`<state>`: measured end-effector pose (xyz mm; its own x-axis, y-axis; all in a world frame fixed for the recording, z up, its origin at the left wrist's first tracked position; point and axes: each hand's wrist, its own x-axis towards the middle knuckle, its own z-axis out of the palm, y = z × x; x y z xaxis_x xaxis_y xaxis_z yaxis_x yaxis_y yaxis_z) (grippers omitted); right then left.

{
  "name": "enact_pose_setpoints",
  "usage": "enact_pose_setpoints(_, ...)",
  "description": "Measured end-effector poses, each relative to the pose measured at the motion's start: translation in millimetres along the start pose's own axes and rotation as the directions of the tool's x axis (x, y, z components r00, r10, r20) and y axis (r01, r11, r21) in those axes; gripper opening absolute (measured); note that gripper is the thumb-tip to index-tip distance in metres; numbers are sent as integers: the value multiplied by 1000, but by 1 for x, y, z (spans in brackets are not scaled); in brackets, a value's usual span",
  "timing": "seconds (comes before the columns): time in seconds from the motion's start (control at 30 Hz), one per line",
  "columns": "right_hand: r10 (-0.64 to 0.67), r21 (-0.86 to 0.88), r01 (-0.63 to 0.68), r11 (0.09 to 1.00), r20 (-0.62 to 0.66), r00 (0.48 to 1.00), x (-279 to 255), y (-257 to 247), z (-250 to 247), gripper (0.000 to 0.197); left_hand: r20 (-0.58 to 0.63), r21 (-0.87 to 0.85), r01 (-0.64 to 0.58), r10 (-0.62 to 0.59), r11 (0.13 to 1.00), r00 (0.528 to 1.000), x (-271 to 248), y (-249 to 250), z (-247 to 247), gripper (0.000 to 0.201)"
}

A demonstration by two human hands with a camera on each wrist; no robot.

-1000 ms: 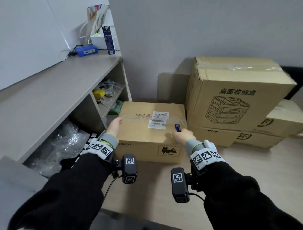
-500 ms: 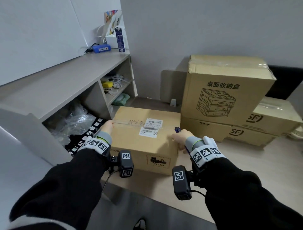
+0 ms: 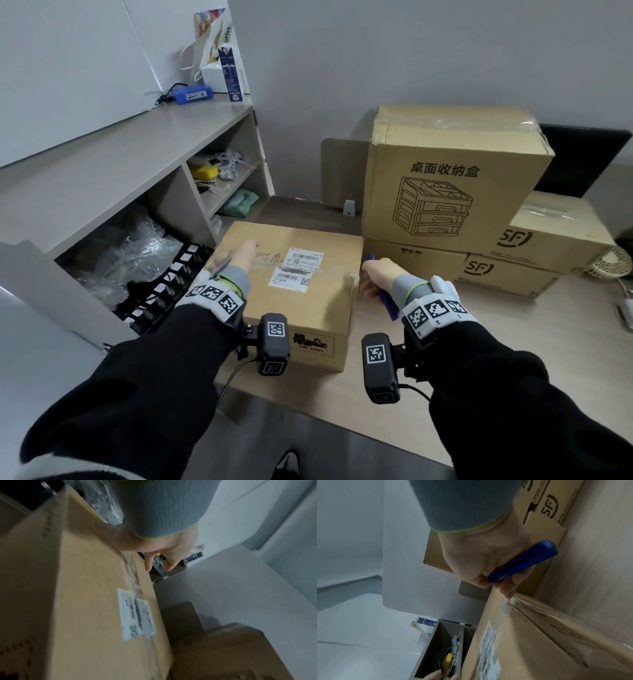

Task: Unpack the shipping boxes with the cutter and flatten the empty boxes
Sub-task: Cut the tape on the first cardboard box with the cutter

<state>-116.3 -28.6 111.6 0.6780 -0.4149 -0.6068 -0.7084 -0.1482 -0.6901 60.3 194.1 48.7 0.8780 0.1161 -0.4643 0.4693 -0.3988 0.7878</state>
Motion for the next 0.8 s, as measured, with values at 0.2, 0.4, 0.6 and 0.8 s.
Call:
enact_pose_setpoints(0.2, -46, 523, -9, 852, 92, 995, 5, 1, -14, 30, 398, -80, -103, 127, 991, 909, -105, 51, 63, 25)
enact_pose_setpoints(0.4, -276, 306, 240, 921, 77, 958, 14, 10, -18, 25, 592, -70, -201, 203, 977, 780, -134, 64, 103, 28)
enact_pose_setpoints(0.6, -305, 170, 281, 944, 137, 942, 8, 13, -23, 26, 626, -3, -391, 306, 920, 717, -128, 66, 107, 19)
enact_pose_setpoints(0.8, -310, 127, 293, 947, 137, 941, 6, 6, -37, 17, 714, 59, -344, 201, 937, 671, -110, 63, 99, 8)
